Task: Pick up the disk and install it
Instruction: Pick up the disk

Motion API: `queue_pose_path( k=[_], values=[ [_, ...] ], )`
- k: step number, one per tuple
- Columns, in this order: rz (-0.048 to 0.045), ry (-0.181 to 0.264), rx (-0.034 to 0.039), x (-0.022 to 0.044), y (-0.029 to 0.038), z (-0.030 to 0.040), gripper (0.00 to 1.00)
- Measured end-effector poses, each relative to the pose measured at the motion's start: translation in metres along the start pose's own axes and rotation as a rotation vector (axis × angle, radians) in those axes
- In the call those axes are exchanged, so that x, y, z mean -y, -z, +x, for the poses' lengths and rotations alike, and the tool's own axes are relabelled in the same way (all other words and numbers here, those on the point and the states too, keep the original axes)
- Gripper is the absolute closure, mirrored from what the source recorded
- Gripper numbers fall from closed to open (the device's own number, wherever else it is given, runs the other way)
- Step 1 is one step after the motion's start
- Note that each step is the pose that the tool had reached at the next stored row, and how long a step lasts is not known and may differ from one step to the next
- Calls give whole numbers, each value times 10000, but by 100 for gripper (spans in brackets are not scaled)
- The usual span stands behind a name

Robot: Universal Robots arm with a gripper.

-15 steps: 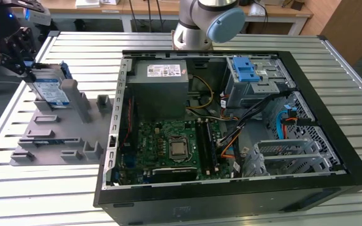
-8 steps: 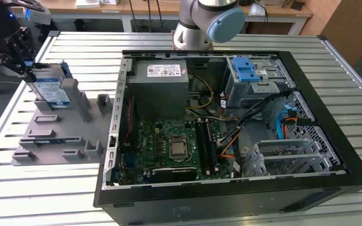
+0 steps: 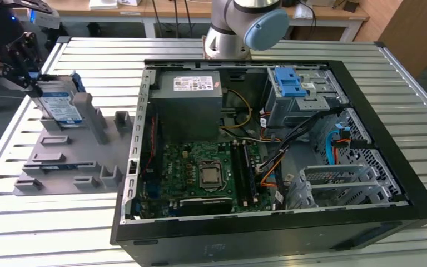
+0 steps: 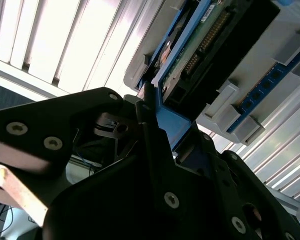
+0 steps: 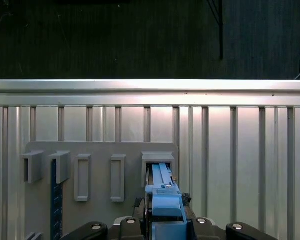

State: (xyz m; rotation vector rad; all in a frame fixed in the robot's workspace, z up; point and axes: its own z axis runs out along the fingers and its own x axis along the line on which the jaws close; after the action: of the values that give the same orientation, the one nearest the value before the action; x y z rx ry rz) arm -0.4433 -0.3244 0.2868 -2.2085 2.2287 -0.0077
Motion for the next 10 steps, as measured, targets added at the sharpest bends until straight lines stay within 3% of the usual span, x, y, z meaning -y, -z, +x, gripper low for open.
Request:
queue_pose_path(
  k=[3,4,10],
  values=[
    [1,5,0,0,0,0,62],
    [0,7,0,0,0,0,56],
    [0,16,-1,0,0,0,57]
  ],
)
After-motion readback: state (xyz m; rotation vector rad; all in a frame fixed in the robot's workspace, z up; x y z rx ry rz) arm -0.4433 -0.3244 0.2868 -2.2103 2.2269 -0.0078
